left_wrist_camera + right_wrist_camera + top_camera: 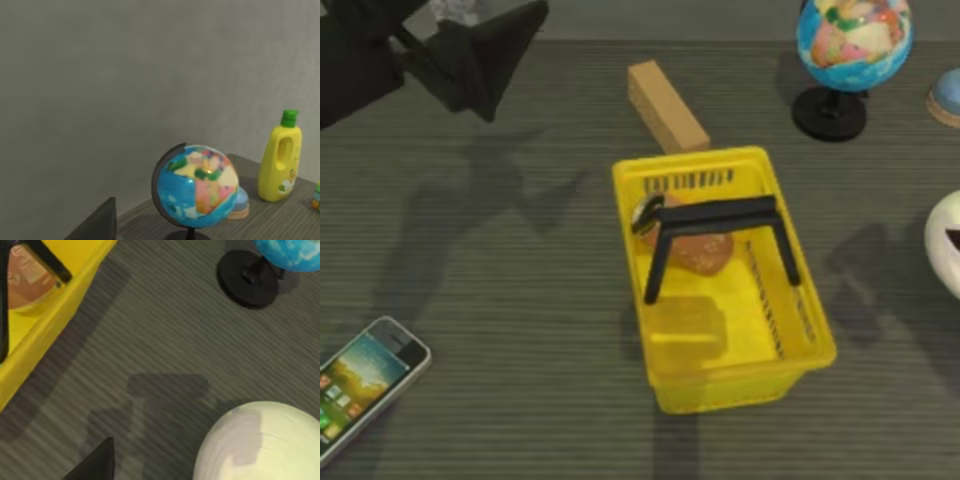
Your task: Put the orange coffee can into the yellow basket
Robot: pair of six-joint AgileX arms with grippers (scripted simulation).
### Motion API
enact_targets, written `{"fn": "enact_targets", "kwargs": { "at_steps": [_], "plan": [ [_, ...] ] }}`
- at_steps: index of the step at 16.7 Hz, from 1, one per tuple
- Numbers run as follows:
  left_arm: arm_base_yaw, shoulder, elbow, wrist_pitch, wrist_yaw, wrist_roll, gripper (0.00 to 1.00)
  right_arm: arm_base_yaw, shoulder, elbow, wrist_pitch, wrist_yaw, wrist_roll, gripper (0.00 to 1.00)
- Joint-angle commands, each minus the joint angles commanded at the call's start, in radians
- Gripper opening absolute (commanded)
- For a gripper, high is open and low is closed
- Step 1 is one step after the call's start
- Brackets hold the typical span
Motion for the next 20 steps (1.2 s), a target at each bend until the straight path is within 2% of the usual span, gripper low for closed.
{"fn": "enact_targets", "kwargs": {
  "at_steps": [7, 12, 14, 16, 20],
  "plan": [
    [0.105, -0.796, -0.354, -0.3, -0.414, 0.028, 1.0, 0.224, 0.76, 0.707, -0.504, 0.001, -0.335, 1.0],
    [0.148, -1.203, -0.633, -0.515, -0.64, 0.072, 1.0, 0.342, 1.152, 1.099, -0.755, 0.005, -0.511, 1.0],
    [0.158, -1.303, -0.721, -0.585, -0.702, 0.085, 1.0, 0.372, 1.242, 1.196, -0.815, 0.006, -0.555, 1.0],
    [0.163, -1.36, -0.778, -0.631, -0.74, 0.094, 1.0, 0.39, 1.293, 1.253, -0.851, 0.008, -0.583, 1.0],
    [0.165, -1.376, -0.794, -0.646, -0.751, 0.096, 1.0, 0.396, 1.306, 1.269, -0.861, 0.009, -0.591, 1.0]
  ]
}}
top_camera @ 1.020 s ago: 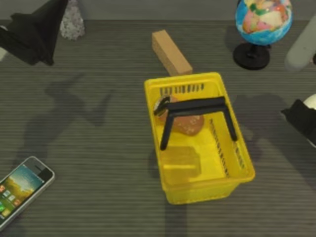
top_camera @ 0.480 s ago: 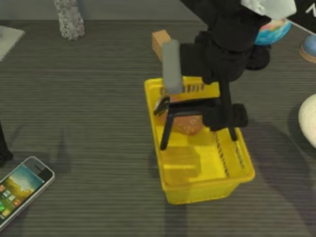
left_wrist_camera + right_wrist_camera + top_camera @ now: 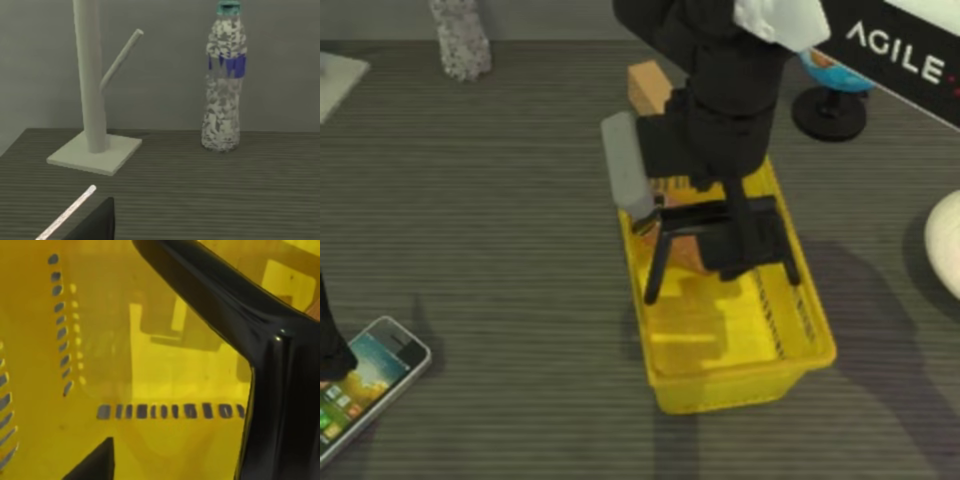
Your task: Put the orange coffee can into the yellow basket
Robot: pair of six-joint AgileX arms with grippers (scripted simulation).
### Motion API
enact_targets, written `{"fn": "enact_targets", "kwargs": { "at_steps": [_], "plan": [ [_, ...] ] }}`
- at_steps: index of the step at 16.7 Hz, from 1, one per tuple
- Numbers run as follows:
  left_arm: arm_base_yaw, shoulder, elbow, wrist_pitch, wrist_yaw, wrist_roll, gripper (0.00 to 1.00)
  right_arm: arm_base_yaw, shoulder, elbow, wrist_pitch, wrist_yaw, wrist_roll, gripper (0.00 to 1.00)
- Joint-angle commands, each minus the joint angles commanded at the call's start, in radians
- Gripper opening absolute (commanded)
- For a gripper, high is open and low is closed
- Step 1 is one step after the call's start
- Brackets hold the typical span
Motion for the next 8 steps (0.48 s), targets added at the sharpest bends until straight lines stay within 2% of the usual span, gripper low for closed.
{"fn": "enact_targets", "kwargs": {
  "at_steps": [8],
  "plan": [
    [0.0, 0.0, 0.0, 0.0, 0.0, 0.0, 1.0, 0.0, -0.011, -0.091, 0.08, 0.0, 0.0, 1.0]
  ]
}}
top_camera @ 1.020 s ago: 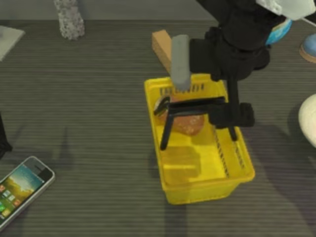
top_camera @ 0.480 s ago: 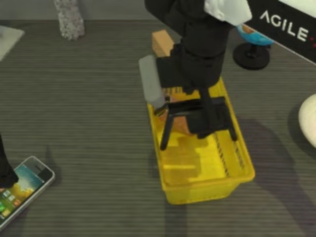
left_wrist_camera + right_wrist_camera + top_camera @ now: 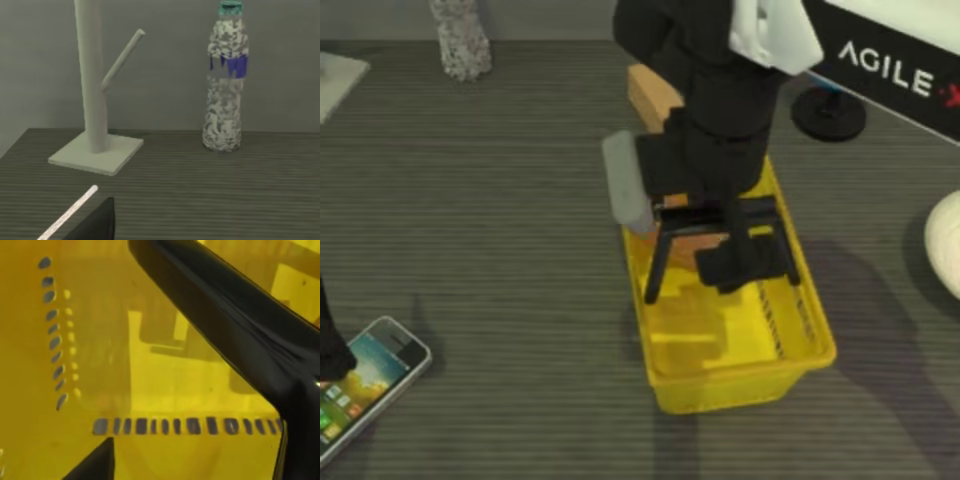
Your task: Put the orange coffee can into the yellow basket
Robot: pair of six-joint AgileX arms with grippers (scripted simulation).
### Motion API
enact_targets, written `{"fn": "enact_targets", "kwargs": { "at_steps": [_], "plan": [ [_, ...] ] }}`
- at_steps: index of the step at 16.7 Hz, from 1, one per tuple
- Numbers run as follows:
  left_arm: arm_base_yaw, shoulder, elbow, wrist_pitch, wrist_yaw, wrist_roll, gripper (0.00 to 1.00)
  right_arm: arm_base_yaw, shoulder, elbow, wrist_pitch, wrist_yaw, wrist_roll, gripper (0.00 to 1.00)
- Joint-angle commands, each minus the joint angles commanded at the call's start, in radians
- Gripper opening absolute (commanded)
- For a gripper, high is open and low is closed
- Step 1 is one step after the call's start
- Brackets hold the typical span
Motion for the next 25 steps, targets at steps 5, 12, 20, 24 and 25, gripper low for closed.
{"fn": "enact_targets", "kwargs": {
  "at_steps": [5, 12, 20, 24, 25],
  "plan": [
    [0.0, 0.0, 0.0, 0.0, 0.0, 0.0, 1.0, 0.0, -0.001, -0.008, 0.007, 0.0, 0.0, 0.92],
    [0.0, 0.0, 0.0, 0.0, 0.0, 0.0, 1.0, 0.0, -0.001, -0.008, 0.007, 0.0, 0.0, 0.4],
    [0.0, 0.0, 0.0, 0.0, 0.0, 0.0, 1.0, 0.0, -0.001, -0.008, 0.007, 0.0, 0.0, 0.0],
    [0.0, 0.0, 0.0, 0.0, 0.0, 0.0, 1.0, 0.0, -0.001, -0.008, 0.007, 0.0, 0.0, 0.0],
    [0.0, 0.0, 0.0, 0.0, 0.0, 0.0, 1.0, 0.0, -0.001, -0.008, 0.007, 0.0, 0.0, 0.0]
  ]
}}
